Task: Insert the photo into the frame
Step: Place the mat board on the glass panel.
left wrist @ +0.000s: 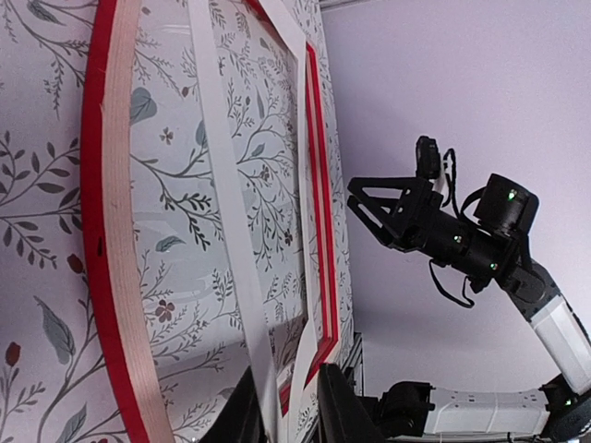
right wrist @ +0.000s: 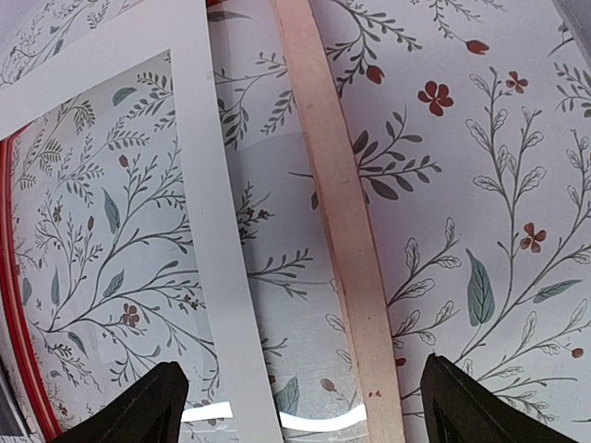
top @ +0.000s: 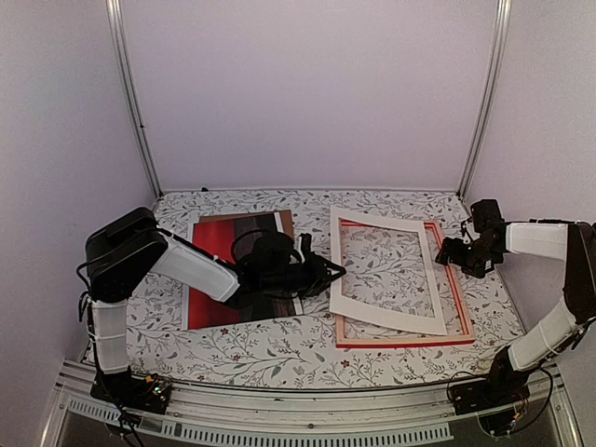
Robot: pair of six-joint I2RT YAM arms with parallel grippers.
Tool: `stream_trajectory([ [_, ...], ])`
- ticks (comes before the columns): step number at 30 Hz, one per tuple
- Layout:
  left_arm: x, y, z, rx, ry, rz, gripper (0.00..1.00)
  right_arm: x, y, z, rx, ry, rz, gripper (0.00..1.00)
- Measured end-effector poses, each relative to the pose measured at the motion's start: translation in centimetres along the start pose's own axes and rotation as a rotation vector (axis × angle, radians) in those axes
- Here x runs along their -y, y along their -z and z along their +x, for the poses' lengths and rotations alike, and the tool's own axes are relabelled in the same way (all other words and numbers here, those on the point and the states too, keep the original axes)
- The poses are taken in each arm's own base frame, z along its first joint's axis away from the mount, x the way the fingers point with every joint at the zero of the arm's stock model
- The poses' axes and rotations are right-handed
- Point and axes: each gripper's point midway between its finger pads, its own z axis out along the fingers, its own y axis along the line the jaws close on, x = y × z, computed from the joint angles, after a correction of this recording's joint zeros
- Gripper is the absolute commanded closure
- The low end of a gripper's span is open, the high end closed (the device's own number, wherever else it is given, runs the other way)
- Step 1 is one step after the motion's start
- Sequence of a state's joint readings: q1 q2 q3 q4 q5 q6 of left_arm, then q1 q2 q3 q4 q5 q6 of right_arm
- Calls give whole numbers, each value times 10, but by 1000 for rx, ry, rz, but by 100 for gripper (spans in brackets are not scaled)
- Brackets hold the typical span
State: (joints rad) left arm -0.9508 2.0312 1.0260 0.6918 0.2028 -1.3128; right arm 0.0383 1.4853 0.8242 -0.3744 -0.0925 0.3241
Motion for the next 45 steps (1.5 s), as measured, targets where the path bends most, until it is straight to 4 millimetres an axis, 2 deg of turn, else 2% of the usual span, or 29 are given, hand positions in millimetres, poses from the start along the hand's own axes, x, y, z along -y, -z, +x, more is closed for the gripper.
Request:
stream_trajectory([
  [4,1,0,6,-26,-5,5,67,1,-9,10,-26,-11,-13,9],
  [13,-7,0,18,-92,-53,-30,51,2,-24,16,-50,-21,-18,11],
  [17,-2,-3,21,-124,-75,-33,50,1,-27,19,-56,-21,-29,12],
  [22,-1,-6,24,-155,-89,-31,57,0,-29,21,-56,-17,-35,12],
  [29,-19,-11,31,-209,-89,-68,74,-8,-30,24,-62,0,-54,12],
  [36,-20,-13,33,-243,-92,-67,90,-9,-30,24,-63,7,-55,12],
  [45,-23,-15,32,-299,-111,-58,100,-10,-30,25,-65,20,-55,11],
])
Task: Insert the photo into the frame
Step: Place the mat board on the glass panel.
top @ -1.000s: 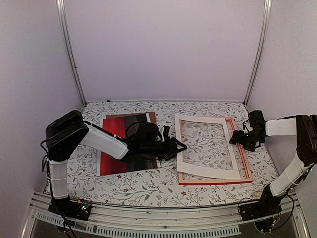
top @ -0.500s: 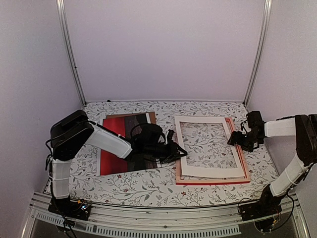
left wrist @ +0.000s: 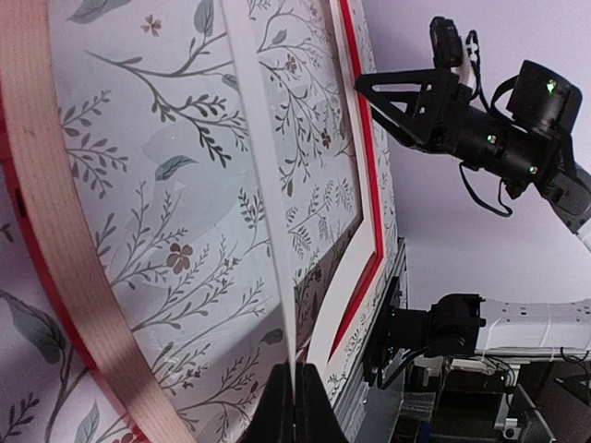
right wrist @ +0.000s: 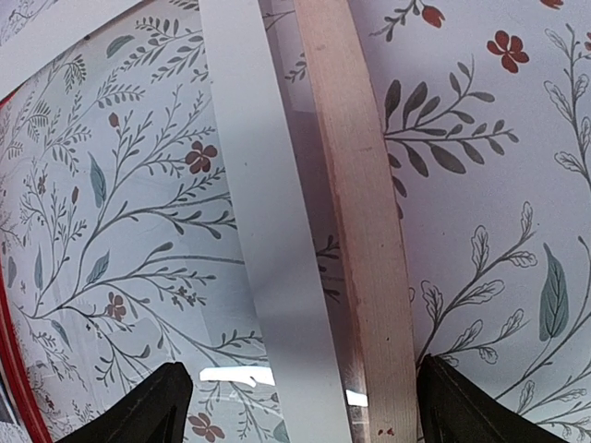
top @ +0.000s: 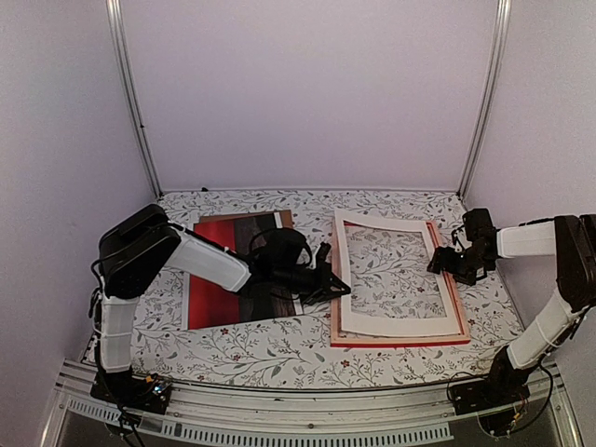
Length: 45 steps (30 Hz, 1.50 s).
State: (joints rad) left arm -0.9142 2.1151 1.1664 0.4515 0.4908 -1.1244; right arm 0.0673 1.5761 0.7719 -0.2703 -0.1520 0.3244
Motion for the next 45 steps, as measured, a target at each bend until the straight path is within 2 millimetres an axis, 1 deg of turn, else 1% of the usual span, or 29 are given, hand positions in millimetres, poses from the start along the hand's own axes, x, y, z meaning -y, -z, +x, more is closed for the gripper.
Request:
stream_trajectory([
  [7,-5,-6,2,-51,-6,9,100,1,0,3,-14,7,8,9],
  [14,3,-8,0,-69,-18,35,100,0,2,0,-9,13,13,8],
  [20,4,-10,-1,-80,-22,44,93,-1,3,-4,-3,15,15,8],
  [24,-3,-12,2,-92,-13,33,83,0,3,-3,-5,17,17,8],
  [27,-9,-14,6,-106,0,22,71,0,3,-3,-9,17,19,8],
  [30,-12,-14,8,-115,3,11,60,1,3,-2,-11,20,23,8],
  [35,-19,-13,8,-112,-4,-19,47,0,5,-5,-9,26,28,7],
  [37,-17,-12,8,-109,-15,-19,42,0,6,-6,-4,28,28,7],
  [40,-14,-10,6,-105,-33,-21,36,0,9,-7,1,29,30,7],
  [45,-12,-6,3,-90,-59,-43,33,0,11,-10,10,31,34,7],
])
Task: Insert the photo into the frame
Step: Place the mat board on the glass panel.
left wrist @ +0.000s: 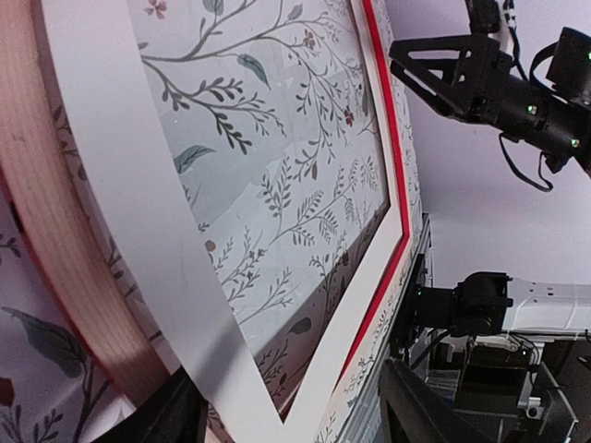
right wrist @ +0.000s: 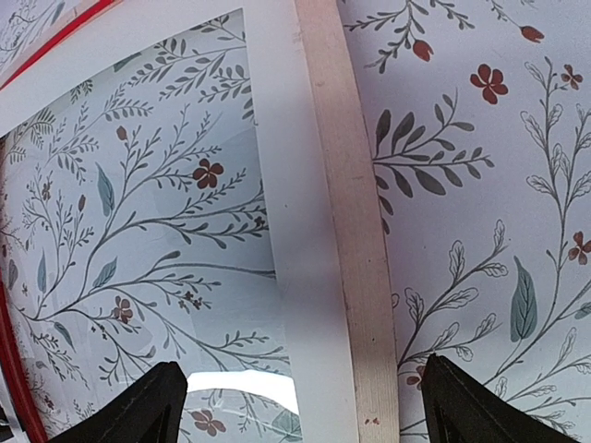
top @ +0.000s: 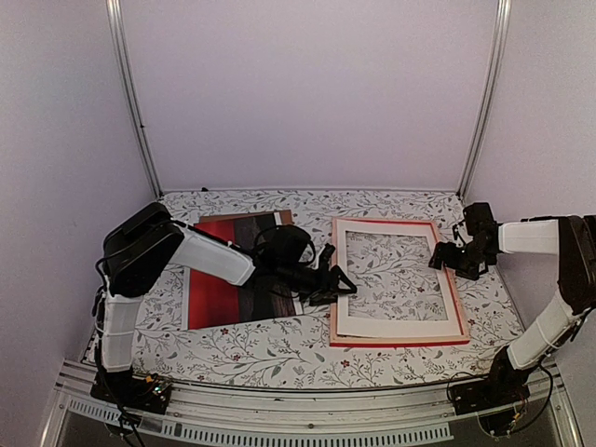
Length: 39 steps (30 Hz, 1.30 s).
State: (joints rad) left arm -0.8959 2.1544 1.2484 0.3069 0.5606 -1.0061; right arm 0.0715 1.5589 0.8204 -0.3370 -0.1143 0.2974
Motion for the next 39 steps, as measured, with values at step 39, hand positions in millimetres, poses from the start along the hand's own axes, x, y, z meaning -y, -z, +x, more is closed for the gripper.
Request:
stream_trajectory([
  [39,-7,6,-4,11,-160,-275,30,-1,1,-2,3,4,-1,7],
])
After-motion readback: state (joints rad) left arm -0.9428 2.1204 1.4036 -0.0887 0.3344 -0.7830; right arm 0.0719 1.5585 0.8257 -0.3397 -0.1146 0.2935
